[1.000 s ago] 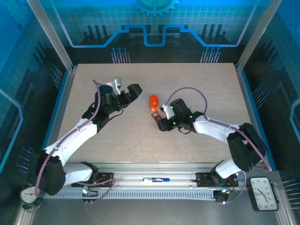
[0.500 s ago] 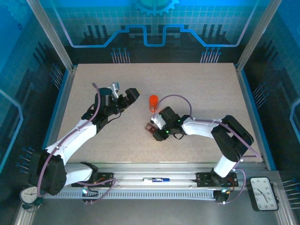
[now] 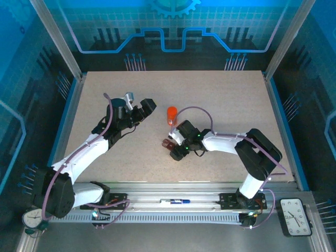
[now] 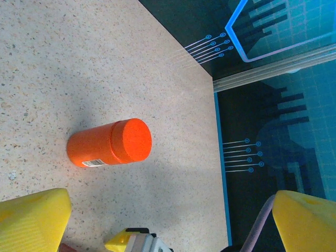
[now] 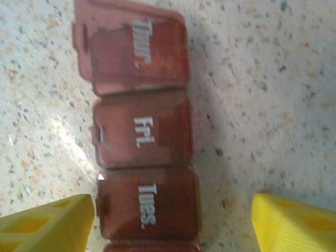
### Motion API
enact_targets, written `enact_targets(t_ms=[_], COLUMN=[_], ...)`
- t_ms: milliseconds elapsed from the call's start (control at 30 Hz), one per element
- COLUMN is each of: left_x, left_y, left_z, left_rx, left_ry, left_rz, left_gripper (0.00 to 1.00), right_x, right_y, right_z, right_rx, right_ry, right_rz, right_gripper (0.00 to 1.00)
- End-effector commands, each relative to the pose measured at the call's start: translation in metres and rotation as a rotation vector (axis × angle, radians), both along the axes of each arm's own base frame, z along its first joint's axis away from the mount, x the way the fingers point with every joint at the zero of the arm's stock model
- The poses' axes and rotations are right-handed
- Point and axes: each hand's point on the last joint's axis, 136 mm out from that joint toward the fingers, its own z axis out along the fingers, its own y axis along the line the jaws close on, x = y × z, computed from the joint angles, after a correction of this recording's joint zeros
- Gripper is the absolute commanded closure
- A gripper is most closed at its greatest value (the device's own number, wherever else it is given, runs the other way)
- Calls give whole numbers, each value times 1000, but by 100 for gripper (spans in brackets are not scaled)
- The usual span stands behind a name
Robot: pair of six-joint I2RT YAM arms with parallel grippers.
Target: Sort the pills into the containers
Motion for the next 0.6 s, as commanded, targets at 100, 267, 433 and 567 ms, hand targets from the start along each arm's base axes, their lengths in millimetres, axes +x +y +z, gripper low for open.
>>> enact_targets(t_ms=[100,267,433,567], left_x=[6,7,5,4], left_y=[-4,-5,-5,-6], left_z=[14,14,14,13], left_rx=[-1,9,22,32], left_ry=[-41,-38,-38,-36], left_rz=[-24,-35,-45,-55], left_gripper=[1,1,1,1], right_x=[-10,2,23,40], right_y=[-32,-48,-66,-74], right_z=[-4,-4,1,8], right_rx=[-104,-163,-192,-169], right_ry=[-3,-12,-18,-16], right_rz=[-105,-201,-308,-366], right_gripper=[21,27,31,31])
